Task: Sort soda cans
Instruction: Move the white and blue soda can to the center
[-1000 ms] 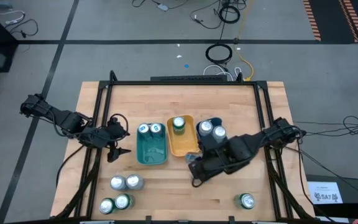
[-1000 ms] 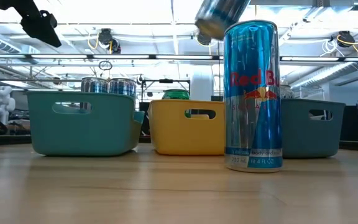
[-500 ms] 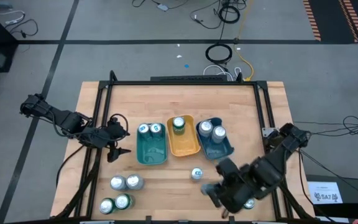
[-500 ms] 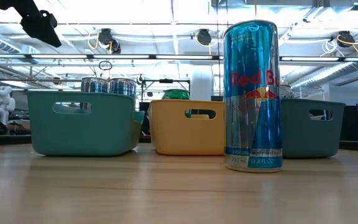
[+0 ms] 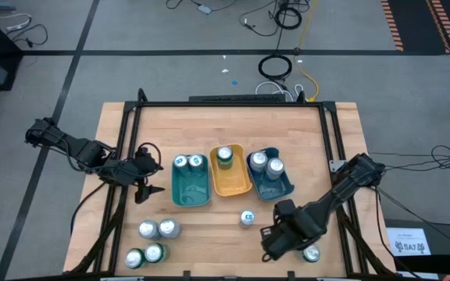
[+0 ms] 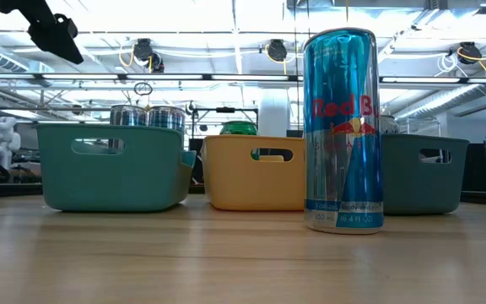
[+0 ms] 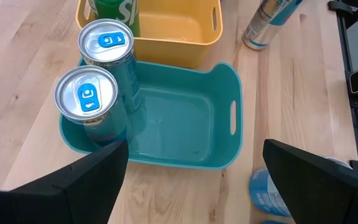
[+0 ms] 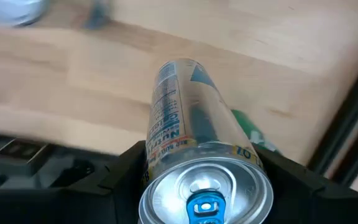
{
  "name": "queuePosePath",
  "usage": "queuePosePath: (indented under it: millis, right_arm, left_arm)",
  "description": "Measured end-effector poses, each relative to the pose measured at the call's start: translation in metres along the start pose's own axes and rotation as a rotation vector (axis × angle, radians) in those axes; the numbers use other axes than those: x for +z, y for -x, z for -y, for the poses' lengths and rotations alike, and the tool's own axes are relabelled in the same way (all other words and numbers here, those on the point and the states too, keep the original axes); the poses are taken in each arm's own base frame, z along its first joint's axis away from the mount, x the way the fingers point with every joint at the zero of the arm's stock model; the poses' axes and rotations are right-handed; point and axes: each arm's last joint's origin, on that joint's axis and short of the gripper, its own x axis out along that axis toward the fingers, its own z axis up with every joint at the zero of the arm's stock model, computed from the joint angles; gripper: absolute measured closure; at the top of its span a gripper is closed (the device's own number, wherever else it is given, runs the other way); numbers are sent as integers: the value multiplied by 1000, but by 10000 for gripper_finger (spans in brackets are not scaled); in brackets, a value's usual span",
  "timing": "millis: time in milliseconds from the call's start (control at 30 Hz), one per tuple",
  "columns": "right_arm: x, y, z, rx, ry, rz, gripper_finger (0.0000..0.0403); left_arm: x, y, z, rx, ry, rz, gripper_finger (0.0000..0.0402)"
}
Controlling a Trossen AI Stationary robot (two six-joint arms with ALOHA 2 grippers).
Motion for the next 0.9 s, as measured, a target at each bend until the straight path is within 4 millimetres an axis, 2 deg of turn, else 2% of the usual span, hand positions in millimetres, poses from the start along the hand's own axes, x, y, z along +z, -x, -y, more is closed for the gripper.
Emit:
queuePosePath:
  millis: [233,367,533,633,900]
  right_arm:
    - [24,-34,-22,55,-4,-30,170]
    - [37,-45,-25,34,-12,-22,170]
    - [48,-49,-25,14,-12,5,167]
    - [54,-49,-27,31,-19,58,154]
    - [60,-48,-28,32,-8,60,122]
  left_arm:
    - [0,0,0,0,6,0,20]
    - [0,0,0,0,7,1,20]
    - [0,0,0,-2,8,3,20]
    - [0,0,0,-3,9,4,20]
    - [1,0,0,-5,10,8,20]
